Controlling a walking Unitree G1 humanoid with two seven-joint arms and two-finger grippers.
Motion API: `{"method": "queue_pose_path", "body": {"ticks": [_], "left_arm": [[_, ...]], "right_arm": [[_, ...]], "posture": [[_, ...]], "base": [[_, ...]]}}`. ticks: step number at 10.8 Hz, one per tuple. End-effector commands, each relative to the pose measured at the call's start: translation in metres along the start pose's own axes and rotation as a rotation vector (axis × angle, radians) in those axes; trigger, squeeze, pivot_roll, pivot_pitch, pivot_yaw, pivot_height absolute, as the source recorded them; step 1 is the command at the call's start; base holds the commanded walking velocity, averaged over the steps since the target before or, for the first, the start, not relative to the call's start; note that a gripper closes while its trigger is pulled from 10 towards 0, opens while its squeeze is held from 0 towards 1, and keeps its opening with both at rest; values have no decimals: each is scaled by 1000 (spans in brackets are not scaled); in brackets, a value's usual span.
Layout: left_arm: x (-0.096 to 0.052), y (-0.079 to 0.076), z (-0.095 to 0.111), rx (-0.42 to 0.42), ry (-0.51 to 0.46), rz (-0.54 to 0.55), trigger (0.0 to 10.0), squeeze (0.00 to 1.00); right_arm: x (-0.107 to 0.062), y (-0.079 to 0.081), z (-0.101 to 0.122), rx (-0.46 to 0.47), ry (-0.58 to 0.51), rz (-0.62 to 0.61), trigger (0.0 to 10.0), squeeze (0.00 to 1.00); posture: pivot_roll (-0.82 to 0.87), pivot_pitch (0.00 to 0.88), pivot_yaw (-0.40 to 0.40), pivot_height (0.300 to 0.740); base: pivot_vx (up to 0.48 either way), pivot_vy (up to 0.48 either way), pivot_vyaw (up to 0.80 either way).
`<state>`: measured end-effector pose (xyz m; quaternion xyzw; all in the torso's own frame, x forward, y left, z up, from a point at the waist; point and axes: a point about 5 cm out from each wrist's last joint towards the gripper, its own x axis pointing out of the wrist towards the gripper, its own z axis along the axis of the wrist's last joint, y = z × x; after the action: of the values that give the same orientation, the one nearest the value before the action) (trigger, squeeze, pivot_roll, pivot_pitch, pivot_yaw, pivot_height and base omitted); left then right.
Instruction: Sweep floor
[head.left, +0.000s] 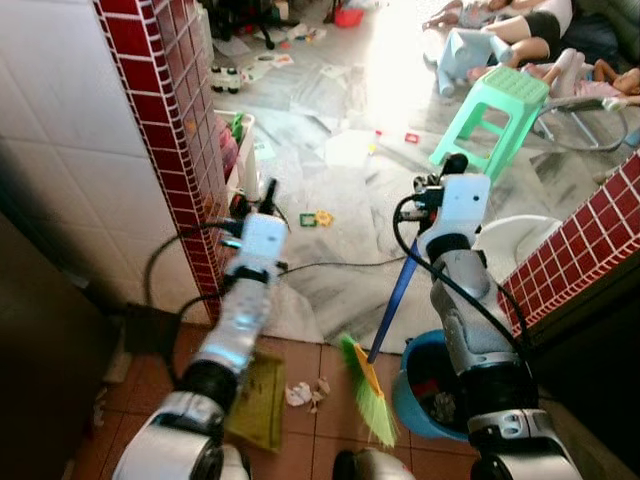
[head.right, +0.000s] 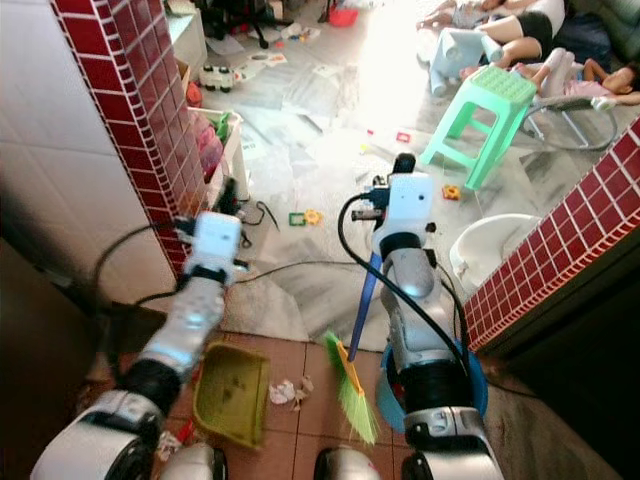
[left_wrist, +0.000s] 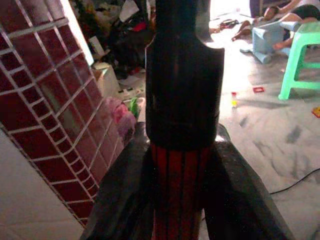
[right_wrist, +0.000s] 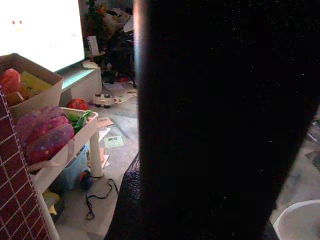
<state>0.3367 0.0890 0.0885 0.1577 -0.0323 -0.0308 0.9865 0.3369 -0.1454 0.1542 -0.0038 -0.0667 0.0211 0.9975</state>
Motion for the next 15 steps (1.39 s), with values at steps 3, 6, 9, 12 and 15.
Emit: {"method": "queue_pose_path", "body": {"ticks": [3, 6, 9, 12, 15], "left_arm": [[2, -6, -2, 45, -8, -15, 10000, 0], [-1, -17, -9, -74, 54, -26, 10000, 0], [-2, -18, -17, -221, 136, -17, 10000, 0], [-3, -25, -21, -323, 193, -73, 10000, 0], [-3, -23, -25, -351, 231, -69, 10000, 0]], "right_arm": [[-2, -12, 1, 50, 32, -50, 10000, 0], [1, -3, 1, 156, 70, -47, 10000, 0], [5, 1, 3, 206, 85, -51, 10000, 0], [7, 2, 2, 213, 92, -48, 10000, 0], [19, 8, 16, 341, 121, -51, 10000, 0]], "posture": [[-105, 86, -54, 740], [-107, 77, -59, 740], [-108, 67, -57, 740], [-108, 55, -55, 740], [-112, 38, -53, 740]], "base": [[0, 0, 0], [0, 0, 0], [0, 0, 0], [0, 0, 0], [0, 0, 0]]}}
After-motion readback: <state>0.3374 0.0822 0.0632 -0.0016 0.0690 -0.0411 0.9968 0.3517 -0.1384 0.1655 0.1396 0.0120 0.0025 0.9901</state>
